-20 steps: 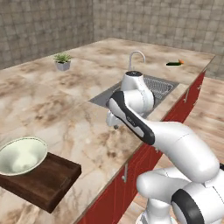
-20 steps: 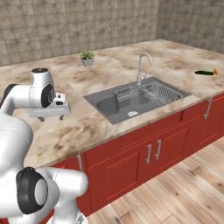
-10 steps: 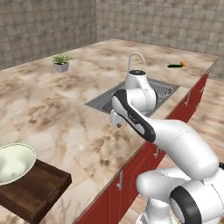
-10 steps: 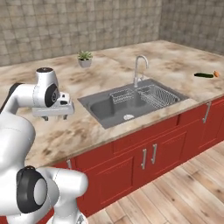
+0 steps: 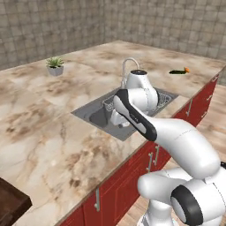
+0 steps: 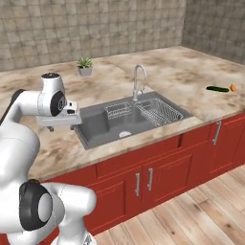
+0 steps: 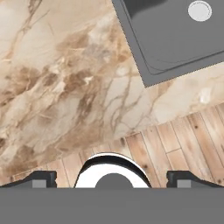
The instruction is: Place the two vegetables and bowl onto the tray for setting up a vegetable dip station.
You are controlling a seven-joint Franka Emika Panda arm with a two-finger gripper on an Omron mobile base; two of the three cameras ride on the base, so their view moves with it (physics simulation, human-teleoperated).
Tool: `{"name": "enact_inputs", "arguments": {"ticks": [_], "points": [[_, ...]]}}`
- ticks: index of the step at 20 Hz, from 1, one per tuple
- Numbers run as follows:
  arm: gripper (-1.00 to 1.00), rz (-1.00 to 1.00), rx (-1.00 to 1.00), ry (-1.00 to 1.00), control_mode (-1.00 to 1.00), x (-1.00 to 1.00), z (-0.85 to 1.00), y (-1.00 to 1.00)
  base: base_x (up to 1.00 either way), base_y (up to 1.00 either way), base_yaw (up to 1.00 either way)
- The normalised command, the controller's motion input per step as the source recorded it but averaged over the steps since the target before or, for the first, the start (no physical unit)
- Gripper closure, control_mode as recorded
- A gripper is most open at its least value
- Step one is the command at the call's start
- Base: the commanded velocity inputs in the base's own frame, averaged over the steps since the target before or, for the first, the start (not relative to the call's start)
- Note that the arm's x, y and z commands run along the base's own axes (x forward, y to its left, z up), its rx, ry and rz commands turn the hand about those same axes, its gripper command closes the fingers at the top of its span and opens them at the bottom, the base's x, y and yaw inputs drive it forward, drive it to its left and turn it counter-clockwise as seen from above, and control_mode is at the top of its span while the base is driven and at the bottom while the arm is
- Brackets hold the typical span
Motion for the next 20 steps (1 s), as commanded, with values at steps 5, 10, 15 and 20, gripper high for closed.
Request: {"name": "enact_inputs", "arguments": {"ticks": [5,10,15,20], "points": [[-1.00,0.00,0.00,0.00,1.00,0.00,0.00,0.00,0.04,-0.79,0.19],[-1.00,0.00,0.00,0.00,1.00,0.00,0.00,0.00,0.33,-0.69,0.17],[-1.00,0.00,0.00,0.00,1.00,0.00,0.00,0.00,0.52,-0.63,0.19],[-1.00,0.00,0.00,0.00,1.00,0.00,0.00,0.00,0.24,-0.70,0.20]]}}
